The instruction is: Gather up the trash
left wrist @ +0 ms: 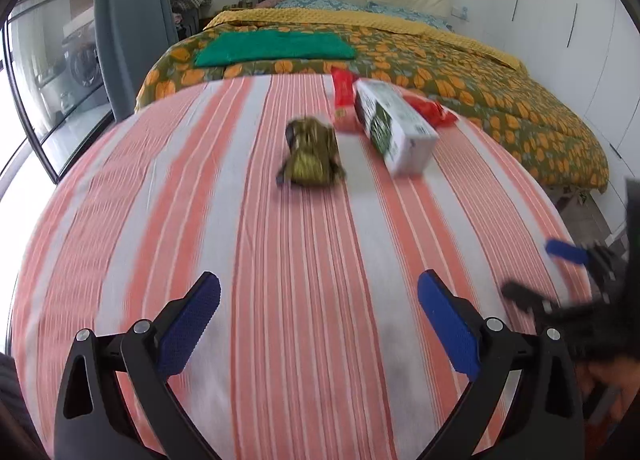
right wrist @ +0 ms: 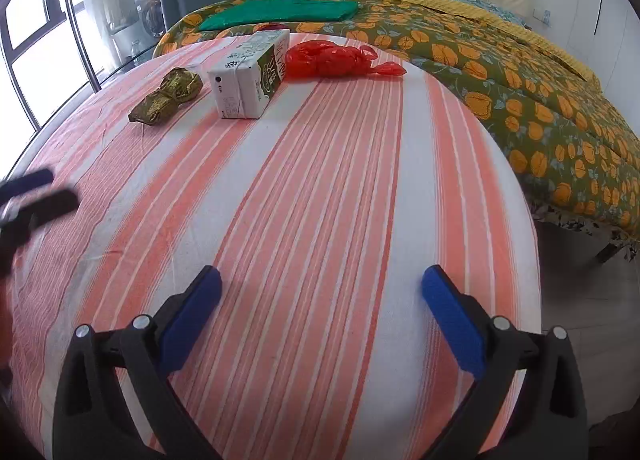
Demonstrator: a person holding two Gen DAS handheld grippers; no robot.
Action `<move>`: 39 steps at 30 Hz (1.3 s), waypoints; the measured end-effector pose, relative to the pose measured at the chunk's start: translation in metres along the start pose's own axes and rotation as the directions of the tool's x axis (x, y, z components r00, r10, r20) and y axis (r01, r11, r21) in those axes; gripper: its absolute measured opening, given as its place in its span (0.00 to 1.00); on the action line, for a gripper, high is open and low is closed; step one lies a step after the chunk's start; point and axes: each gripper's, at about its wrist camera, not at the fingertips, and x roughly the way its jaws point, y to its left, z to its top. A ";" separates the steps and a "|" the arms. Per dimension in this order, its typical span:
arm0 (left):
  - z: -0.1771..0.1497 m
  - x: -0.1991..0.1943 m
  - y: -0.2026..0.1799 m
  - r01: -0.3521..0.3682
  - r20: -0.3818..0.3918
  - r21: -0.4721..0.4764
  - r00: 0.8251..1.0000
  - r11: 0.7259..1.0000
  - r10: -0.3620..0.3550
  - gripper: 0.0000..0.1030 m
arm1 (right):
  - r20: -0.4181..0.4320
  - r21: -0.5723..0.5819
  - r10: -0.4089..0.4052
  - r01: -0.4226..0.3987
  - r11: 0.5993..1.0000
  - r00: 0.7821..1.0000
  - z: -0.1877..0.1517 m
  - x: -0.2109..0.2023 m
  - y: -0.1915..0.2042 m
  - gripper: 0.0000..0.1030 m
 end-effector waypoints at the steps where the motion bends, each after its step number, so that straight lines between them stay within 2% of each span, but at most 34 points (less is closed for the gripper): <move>1: 0.014 0.009 0.002 -0.008 0.001 0.005 1.000 1.000 0.008 0.95 | 0.000 0.001 0.001 -0.001 1.000 1.000 0.000 0.000 0.000 0.95; 5: 0.049 0.035 0.014 -0.030 0.001 -0.015 1.000 0.999 0.030 0.95 | 0.000 0.001 0.002 -0.002 1.000 1.000 0.000 0.000 0.000 0.95; 10: 0.075 0.072 0.026 -0.028 -0.055 -0.048 0.998 0.998 0.026 0.95 | 0.000 0.002 0.002 -0.002 1.000 1.000 0.000 0.000 -0.001 0.95; 16: 0.088 0.105 0.034 -0.065 -0.126 -0.032 0.990 0.997 0.060 0.95 | 0.001 0.002 0.003 -0.003 1.000 1.000 0.000 0.000 -0.001 0.95; 20: 0.091 0.112 0.040 -0.102 -0.125 -0.017 0.987 0.995 0.099 0.95 | 0.001 0.002 0.003 -0.003 1.000 1.000 0.000 0.000 -0.001 0.95; 21: 0.092 0.112 0.042 -0.099 -0.122 -0.020 0.988 0.995 0.096 0.93 | 0.001 0.002 0.003 -0.003 1.000 1.000 0.000 0.000 0.000 0.95; 23: 0.091 0.109 0.044 -0.105 -0.109 -0.017 0.989 0.994 0.102 0.79 | 0.001 0.003 0.003 -0.003 1.000 1.000 0.000 0.000 -0.001 0.95; 25: 0.091 0.105 0.046 -0.085 -0.097 -0.008 0.992 0.996 0.084 0.47 | 0.001 0.003 0.003 -0.003 1.000 1.000 0.000 0.000 -0.001 0.95; 32: 0.071 0.068 0.057 -0.029 -0.076 -0.046 0.997 0.999 0.026 0.46 | 0.002 0.003 0.004 -0.004 1.000 1.000 0.000 0.000 -0.001 0.95; 39: 0.007 0.006 0.062 -0.016 -0.074 -0.029 0.997 0.999 0.014 0.46 | 0.002 0.003 0.004 -0.004 1.000 1.000 0.000 0.000 -0.001 0.95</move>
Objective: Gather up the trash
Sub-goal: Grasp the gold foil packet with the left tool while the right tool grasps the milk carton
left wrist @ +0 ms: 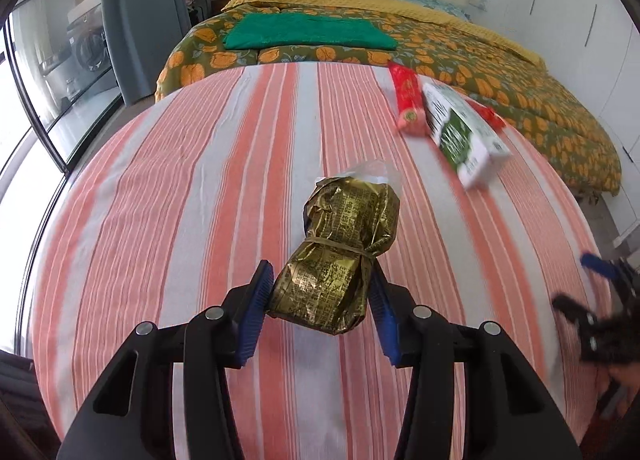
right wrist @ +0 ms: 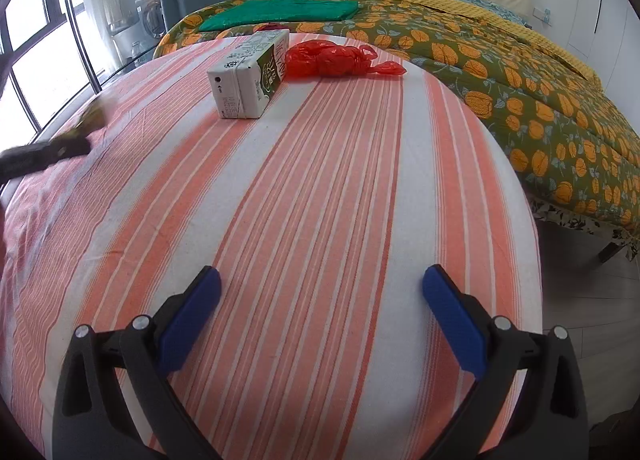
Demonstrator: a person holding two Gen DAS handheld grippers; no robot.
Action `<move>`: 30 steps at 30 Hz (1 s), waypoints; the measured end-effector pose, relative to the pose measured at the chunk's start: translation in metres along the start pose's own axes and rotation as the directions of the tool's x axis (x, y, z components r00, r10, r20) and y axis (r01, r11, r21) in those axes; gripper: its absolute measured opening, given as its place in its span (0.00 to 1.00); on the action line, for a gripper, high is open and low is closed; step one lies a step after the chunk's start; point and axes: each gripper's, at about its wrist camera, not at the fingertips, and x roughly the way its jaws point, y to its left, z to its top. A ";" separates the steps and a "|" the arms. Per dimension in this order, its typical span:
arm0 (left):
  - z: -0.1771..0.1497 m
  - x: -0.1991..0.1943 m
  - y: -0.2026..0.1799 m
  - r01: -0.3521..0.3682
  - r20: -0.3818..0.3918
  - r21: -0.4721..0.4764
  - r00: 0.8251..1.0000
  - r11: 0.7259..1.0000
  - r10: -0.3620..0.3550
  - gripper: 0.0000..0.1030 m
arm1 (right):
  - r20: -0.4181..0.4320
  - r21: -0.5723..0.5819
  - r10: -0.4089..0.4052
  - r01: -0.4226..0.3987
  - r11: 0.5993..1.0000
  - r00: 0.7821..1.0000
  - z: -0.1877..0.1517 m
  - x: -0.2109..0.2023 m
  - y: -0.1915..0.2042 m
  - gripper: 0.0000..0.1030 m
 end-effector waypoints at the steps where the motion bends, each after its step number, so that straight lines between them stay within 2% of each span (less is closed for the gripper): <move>1: -0.009 -0.006 0.000 0.008 0.001 -0.002 1.000 1.000 -0.008 0.46 | 0.000 0.000 0.000 0.000 1.000 1.000 0.000 0.000 0.000 0.95; 5: -0.040 -0.019 -0.007 0.040 0.011 0.005 0.999 0.999 -0.040 0.48 | 0.000 0.000 0.001 -0.001 1.000 1.000 0.000 0.000 0.000 0.95; 8: -0.052 -0.017 -0.016 0.010 0.012 0.043 1.000 0.999 -0.010 0.52 | 0.000 0.001 0.001 -0.001 1.000 1.000 0.000 0.000 0.000 0.95; 10: -0.058 -0.014 -0.019 0.001 0.007 0.048 1.000 0.999 -0.001 0.70 | 0.000 0.001 0.001 -0.001 1.000 1.000 0.000 0.000 0.000 0.95; 12: -0.059 -0.012 -0.020 -0.003 0.009 0.051 1.000 0.999 0.003 0.79 | 0.000 0.001 0.001 -0.001 1.000 1.000 0.000 0.000 0.000 0.95; 16: -0.061 -0.010 -0.025 -0.031 0.008 0.081 0.999 0.996 0.031 0.88 | 0.002 0.001 0.002 -0.002 1.000 1.000 0.000 -0.001 0.000 0.95; 19: -0.060 -0.007 -0.023 -0.034 -0.010 0.069 0.999 0.997 0.035 0.95 | 0.006 0.002 0.004 -0.004 1.000 1.000 -0.001 -0.001 0.000 0.95; 22: -0.060 -0.005 -0.022 -0.039 -0.011 0.066 0.999 0.997 0.040 0.95 | 0.004 0.005 0.011 -0.011 1.000 1.000 -0.001 -0.001 0.000 0.96; 26: -0.061 -0.005 -0.021 -0.039 -0.010 0.060 0.999 0.997 0.040 0.96 | -0.004 -0.019 0.064 -0.064 0.998 0.998 0.014 0.003 -0.002 0.95; 30: -0.060 -0.005 -0.020 -0.039 -0.010 0.057 0.999 0.998 0.040 0.96 | 0.042 -0.001 0.128 -0.128 0.992 0.991 0.065 0.008 0.011 0.95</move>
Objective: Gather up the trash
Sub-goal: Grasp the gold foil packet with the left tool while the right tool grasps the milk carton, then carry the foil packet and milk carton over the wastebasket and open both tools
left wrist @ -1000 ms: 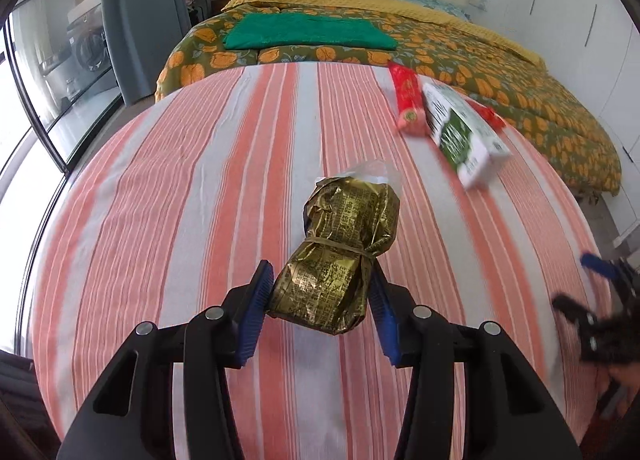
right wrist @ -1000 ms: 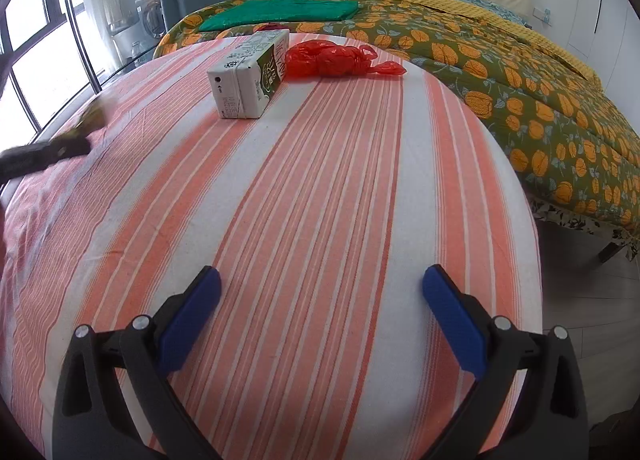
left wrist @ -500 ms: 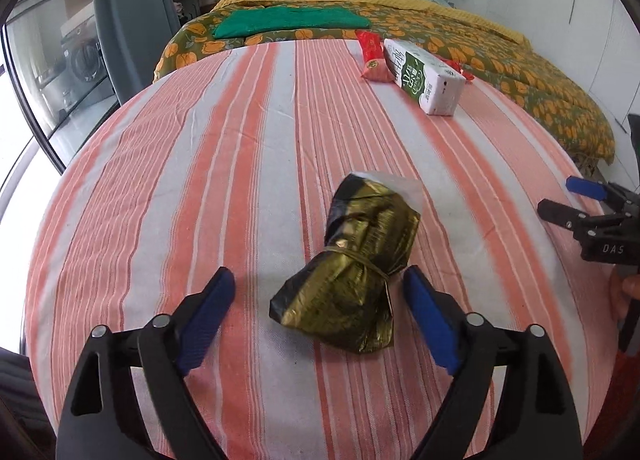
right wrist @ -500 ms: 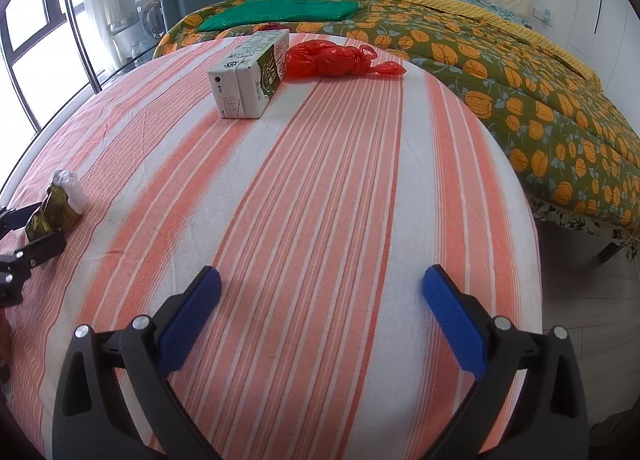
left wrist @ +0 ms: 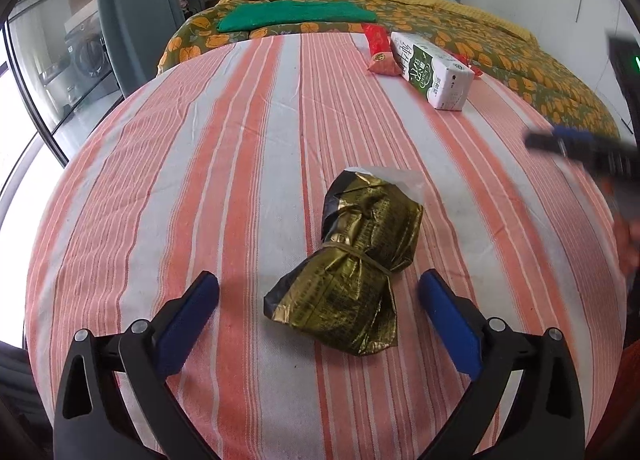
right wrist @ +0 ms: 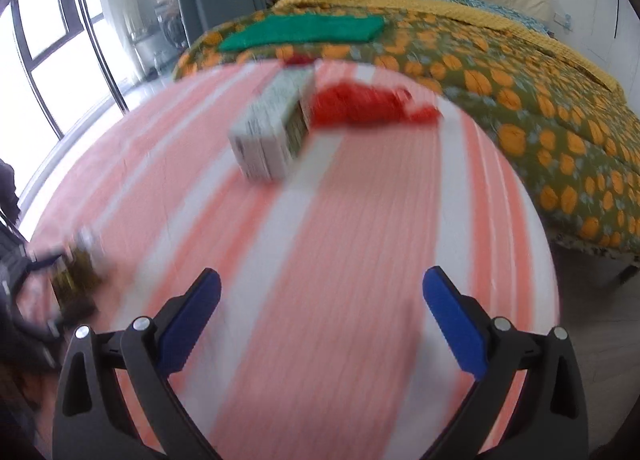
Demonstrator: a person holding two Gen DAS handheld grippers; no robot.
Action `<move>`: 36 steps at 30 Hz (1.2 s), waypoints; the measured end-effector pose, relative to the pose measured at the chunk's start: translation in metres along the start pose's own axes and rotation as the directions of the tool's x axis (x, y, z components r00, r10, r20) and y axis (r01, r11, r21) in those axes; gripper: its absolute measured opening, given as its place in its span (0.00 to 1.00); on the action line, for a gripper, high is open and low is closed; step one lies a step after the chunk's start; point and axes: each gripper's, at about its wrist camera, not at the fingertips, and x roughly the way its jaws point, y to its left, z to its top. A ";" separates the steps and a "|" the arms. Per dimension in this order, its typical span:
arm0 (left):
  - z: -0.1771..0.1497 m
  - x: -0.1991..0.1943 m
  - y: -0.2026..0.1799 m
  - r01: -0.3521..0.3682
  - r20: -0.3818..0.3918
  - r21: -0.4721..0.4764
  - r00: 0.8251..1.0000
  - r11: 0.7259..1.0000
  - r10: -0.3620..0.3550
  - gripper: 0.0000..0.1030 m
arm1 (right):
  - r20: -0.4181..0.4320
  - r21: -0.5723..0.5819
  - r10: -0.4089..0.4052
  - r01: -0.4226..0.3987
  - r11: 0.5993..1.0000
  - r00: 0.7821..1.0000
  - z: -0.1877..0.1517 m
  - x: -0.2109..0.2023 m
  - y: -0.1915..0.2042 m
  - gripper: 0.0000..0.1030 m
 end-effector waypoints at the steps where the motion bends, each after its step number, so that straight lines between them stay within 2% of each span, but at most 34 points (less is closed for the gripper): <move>1: 0.000 0.000 0.000 0.001 0.000 -0.001 1.000 1.000 -0.001 0.96 | 0.006 0.008 0.021 -0.021 1.000 1.000 0.013 0.004 0.005 0.95; 4: 0.001 0.000 0.000 0.002 0.000 -0.003 1.000 1.000 -0.002 0.96 | -0.005 -0.014 -0.008 0.008 1.000 1.000 0.055 0.026 0.025 0.95; 6: 0.001 0.000 0.000 0.003 0.000 -0.004 1.000 1.000 -0.003 0.96 | -0.011 -0.024 -0.081 0.081 0.996 0.997 0.075 0.045 0.036 0.94; 7: 0.001 0.000 0.000 0.002 0.000 -0.004 1.000 1.000 -0.002 0.96 | -0.013 -0.014 -0.105 0.105 0.994 0.994 0.082 0.052 0.038 0.89; 8: 0.000 0.000 0.000 0.002 0.000 -0.004 1.000 1.000 -0.002 0.96 | -0.017 -0.003 -0.115 0.115 0.993 0.993 0.086 0.058 0.039 0.83; 9: 0.001 0.000 0.000 0.002 0.000 -0.004 1.000 1.000 -0.002 0.96 | -0.024 0.002 -0.118 0.118 0.993 0.993 0.088 0.061 0.040 0.58; 10: 0.001 0.000 0.000 0.003 0.000 -0.005 1.000 1.000 -0.003 0.96 | -0.037 0.002 -0.119 0.119 0.993 0.992 0.089 0.064 0.040 0.41; 11: 0.001 0.001 0.000 0.003 0.000 -0.005 1.000 1.000 -0.003 0.96 | -0.052 -0.003 -0.118 0.118 0.993 0.992 0.087 0.068 0.040 0.38; 14: 0.001 0.001 0.000 0.003 0.000 -0.005 1.000 1.000 -0.003 0.96 | -0.035 -0.059 -0.130 0.128 0.990 0.991 0.075 0.060 0.043 0.37; 16: 0.001 0.001 0.000 0.002 0.000 -0.005 1.000 1.000 -0.002 0.96 | -0.029 -0.084 -0.107 0.105 0.991 0.994 0.060 0.049 0.045 0.37; 20: 0.001 0.001 0.000 0.001 0.000 -0.005 1.000 1.000 -0.001 0.96 | -0.029 -0.023 0.049 -0.050 0.998 0.998 0.026 0.004 0.037 0.37; 22: 0.001 0.001 0.000 -0.002 0.000 -0.005 1.000 1.000 0.002 0.96 | -0.025 0.040 0.157 -0.156 0.987 0.987 0.007 -0.020 0.030 0.37; 24: 0.002 0.001 0.000 -0.004 0.000 -0.005 1.000 1.000 0.004 0.96 | -0.036 0.113 0.273 -0.267 0.957 0.961 -0.016 -0.040 0.022 0.38; 27: 0.002 0.001 0.001 -0.005 0.000 -0.004 1.000 1.000 0.005 0.96 | -0.081 0.208 0.372 -0.349 0.914 0.925 -0.046 -0.049 0.011 0.38; 29: 0.002 0.001 0.001 -0.005 0.000 -0.004 1.000 1.000 0.005 0.96 | -0.111 0.267 0.404 -0.365 0.892 0.908 -0.059 -0.044 0.001 0.37; 33: 0.002 0.001 0.001 -0.004 0.000 -0.004 1.000 1.000 0.004 0.96 | -0.087 0.330 0.415 -0.367 0.870 0.905 -0.069 -0.044 -0.018 0.39; 35: 0.002 0.001 0.001 -0.004 0.000 -0.004 1.000 1.000 0.004 0.96 | -0.086 0.340 0.398 -0.348 0.873 0.913 -0.067 -0.043 -0.022 0.52; 36: 0.002 0.001 0.000 -0.004 0.000 -0.005 1.000 1.000 0.004 0.96 | -0.091 0.337 0.365 -0.316 0.887 0.927 -0.066 -0.043 -0.024 0.64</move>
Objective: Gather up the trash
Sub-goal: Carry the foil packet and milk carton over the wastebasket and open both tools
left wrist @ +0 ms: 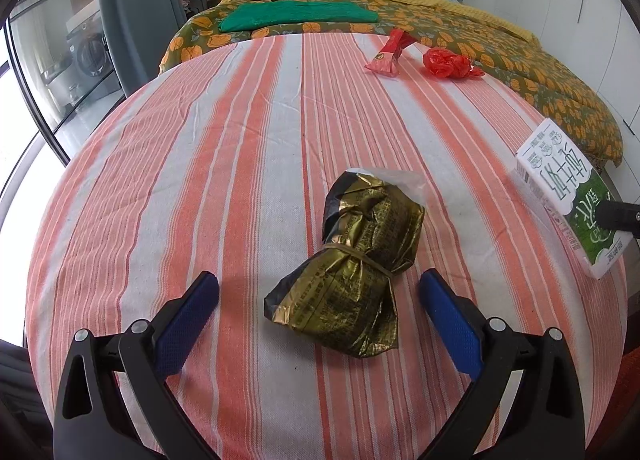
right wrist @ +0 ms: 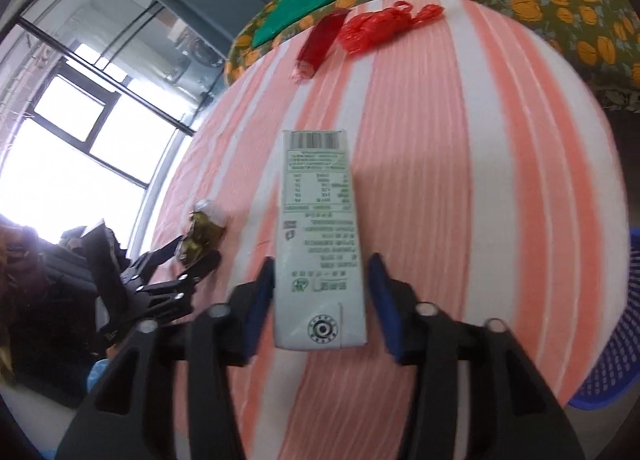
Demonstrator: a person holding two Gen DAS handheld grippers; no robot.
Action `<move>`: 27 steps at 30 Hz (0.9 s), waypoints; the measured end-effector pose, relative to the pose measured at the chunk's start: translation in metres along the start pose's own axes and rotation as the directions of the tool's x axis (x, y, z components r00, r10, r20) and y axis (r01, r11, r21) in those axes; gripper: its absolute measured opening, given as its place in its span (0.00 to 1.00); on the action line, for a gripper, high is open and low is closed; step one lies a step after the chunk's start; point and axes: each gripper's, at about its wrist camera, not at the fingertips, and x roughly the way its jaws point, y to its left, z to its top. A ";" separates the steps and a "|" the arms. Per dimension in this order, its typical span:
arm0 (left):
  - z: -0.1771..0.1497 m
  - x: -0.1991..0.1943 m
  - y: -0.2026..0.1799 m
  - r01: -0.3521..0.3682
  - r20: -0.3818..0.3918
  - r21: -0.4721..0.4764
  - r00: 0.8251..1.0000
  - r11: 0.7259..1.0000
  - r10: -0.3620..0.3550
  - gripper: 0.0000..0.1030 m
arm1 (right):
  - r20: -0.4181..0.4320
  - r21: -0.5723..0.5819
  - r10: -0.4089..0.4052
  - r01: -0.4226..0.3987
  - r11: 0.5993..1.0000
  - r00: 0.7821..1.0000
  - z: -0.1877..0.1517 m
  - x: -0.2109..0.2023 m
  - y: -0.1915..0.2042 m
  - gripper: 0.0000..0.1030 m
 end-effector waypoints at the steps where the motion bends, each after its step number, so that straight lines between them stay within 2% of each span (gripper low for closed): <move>1: 0.000 0.000 0.000 0.000 0.000 0.000 1.000 1.000 0.000 0.96 | 0.009 0.002 -0.035 0.035 0.999 0.999 0.001 -0.001 -0.002 0.69; 3: 0.000 0.000 0.001 0.005 0.000 -0.003 1.000 1.000 -0.005 0.96 | 0.021 0.015 -0.056 0.055 0.998 0.998 0.002 -0.004 -0.010 0.73; 5: -0.002 -0.002 0.003 0.023 0.002 -0.006 1.000 1.000 -0.023 0.96 | 0.044 0.013 -0.117 0.117 0.993 0.992 0.003 -0.011 -0.013 0.75; 6: -0.004 -0.005 0.004 0.046 0.006 -0.005 0.999 0.999 -0.046 0.96 | 0.053 0.001 -0.152 0.152 0.988 0.987 0.004 -0.016 -0.013 0.75; 8: -0.008 -0.013 0.014 0.138 0.015 -0.006 0.990 0.990 -0.138 0.96 | 0.055 -0.047 -0.190 0.193 0.980 0.980 0.005 -0.022 -0.008 0.79; 9: -0.011 -0.017 0.020 0.170 0.016 -0.008 0.985 0.985 -0.170 0.96 | 0.054 -0.078 -0.205 0.209 0.975 0.977 0.006 -0.024 -0.004 0.86; 11: -0.013 -0.022 0.028 0.196 0.015 -0.022 0.981 0.980 -0.196 0.96 | 0.055 -0.171 -0.250 0.255 0.952 0.967 0.007 -0.025 0.011 0.87; 13: -0.009 -0.025 0.031 0.201 0.021 -0.035 0.980 0.979 -0.200 0.96 | 0.026 -0.290 -0.324 0.317 0.903 0.946 0.008 -0.013 0.031 0.87; 15: -0.002 -0.027 0.027 0.201 0.022 -0.031 0.980 0.979 -0.200 0.96 | -0.020 -0.355 -0.372 0.341 0.871 0.928 0.008 0.002 0.040 0.87; 18: 0.012 -0.020 0.009 0.166 -0.007 0.028 0.986 0.986 -0.166 0.96 | -0.015 -0.402 -0.448 0.405 0.821 0.894 0.011 0.021 0.046 0.87; 20: 0.016 -0.013 -0.003 0.111 -0.027 0.095 0.994 0.989 -0.108 0.95 | -0.014 -0.408 -0.476 0.430 0.805 0.879 0.013 0.028 0.045 0.86; 21: 0.017 -0.011 -0.007 0.091 -0.031 0.116 0.996 0.989 -0.088 0.93 | -0.019 -0.408 -0.485 0.436 0.802 0.874 0.013 0.030 0.042 0.80; 22: 0.018 -0.009 -0.010 0.077 -0.036 0.135 0.997 0.988 -0.072 0.87 | -0.012 -0.399 -0.486 0.442 0.803 0.874 0.014 0.030 0.039 0.59; 23: 0.019 -0.008 -0.012 0.077 -0.041 0.141 0.997 0.987 -0.072 0.83 | -0.006 -0.389 -0.479 0.439 0.810 0.878 0.015 0.028 0.037 0.49; 25: 0.020 -0.007 -0.014 0.085 -0.046 0.154 0.996 0.984 -0.079 0.65 | 0.005 -0.360 -0.452 0.423 0.831 0.892 0.016 0.019 0.033 0.46; 26: 0.019 -0.007 -0.015 0.089 -0.047 0.163 0.996 0.983 -0.082 0.61 | 0.017 -0.351 -0.437 0.414 0.840 0.899 0.016 0.012 0.032 0.46; 27: 0.019 -0.006 -0.016 0.087 -0.051 0.172 0.996 0.981 -0.079 0.50 | 0.027 -0.340 -0.412 0.396 0.853 0.911 0.014 0.003 0.031 0.46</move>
